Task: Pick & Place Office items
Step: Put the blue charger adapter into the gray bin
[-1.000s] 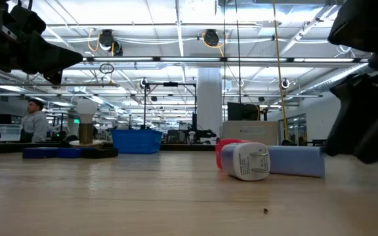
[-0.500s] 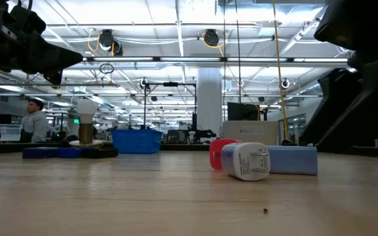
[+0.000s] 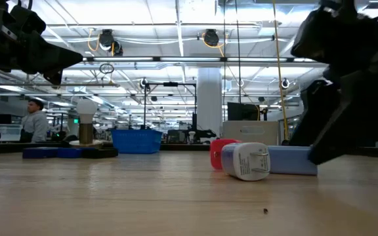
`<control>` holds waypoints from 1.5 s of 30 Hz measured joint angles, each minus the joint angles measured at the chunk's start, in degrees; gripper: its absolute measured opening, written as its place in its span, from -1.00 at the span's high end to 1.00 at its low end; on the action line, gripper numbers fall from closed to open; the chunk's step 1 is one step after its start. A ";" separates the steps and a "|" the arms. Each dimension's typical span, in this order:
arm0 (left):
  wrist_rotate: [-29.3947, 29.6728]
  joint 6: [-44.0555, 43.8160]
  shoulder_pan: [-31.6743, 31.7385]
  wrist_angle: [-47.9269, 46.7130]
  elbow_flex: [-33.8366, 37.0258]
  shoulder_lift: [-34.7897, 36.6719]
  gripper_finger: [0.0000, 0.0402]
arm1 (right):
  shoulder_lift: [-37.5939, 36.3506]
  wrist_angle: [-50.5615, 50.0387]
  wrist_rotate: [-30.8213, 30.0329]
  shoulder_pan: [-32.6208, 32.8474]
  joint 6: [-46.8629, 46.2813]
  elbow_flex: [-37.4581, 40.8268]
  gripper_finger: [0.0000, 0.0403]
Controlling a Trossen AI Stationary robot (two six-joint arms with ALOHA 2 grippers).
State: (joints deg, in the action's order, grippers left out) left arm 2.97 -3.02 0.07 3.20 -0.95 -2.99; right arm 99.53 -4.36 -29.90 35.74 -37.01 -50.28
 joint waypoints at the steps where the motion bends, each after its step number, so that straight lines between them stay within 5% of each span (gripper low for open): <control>1: 0.01 -0.01 0.00 0.00 0.00 0.00 0.89 | 0.00 0.00 -0.39 -0.32 0.00 0.00 -0.61; 45: -0.01 -0.01 -0.01 0.00 0.00 0.00 0.89 | 4.79 5.44 0.19 -2.40 -1.36 -0.02 -0.63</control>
